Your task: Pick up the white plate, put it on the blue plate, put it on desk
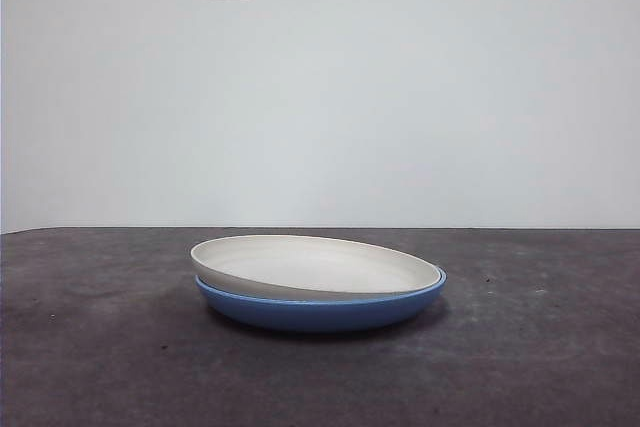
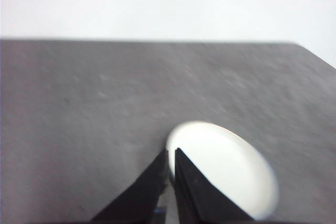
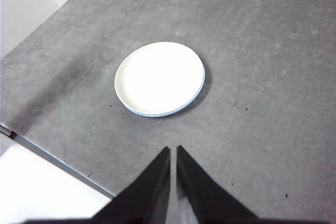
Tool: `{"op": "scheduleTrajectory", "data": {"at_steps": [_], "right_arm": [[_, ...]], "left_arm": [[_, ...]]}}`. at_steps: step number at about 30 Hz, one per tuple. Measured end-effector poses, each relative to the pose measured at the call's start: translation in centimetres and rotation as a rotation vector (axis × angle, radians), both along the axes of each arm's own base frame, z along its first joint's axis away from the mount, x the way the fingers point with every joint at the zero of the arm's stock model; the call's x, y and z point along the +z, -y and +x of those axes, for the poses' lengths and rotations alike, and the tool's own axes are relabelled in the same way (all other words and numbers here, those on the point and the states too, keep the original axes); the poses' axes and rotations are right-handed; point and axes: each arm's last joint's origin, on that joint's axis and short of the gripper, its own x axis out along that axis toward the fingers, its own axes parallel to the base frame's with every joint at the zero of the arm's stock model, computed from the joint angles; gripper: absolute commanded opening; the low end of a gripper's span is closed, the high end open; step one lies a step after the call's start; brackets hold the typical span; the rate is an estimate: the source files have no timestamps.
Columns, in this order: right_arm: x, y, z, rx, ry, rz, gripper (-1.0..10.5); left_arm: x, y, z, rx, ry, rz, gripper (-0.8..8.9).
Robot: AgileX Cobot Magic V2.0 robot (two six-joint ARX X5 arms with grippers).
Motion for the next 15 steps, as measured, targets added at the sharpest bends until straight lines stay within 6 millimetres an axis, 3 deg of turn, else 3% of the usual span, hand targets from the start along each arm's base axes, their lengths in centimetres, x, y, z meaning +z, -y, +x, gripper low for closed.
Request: {"op": "scheduleTrajectory", "data": {"at_steps": [4, 9, 15], "right_arm": [[0.0, 0.0, 0.0, 0.0, 0.0, 0.0, 0.2], [0.0, 0.0, 0.0, 0.0, 0.0, 0.0, 0.2], [0.0, 0.0, 0.0, 0.0, 0.0, 0.0, 0.2]], "left_arm": [[-5.4, -0.4, 1.2, 0.158, 0.072, 0.028, 0.19], [-11.2, -1.1, 1.1, 0.388, 0.091, 0.045, 0.19], [-15.0, -1.2, 0.6, 0.408, 0.069, 0.041, 0.19]]}}
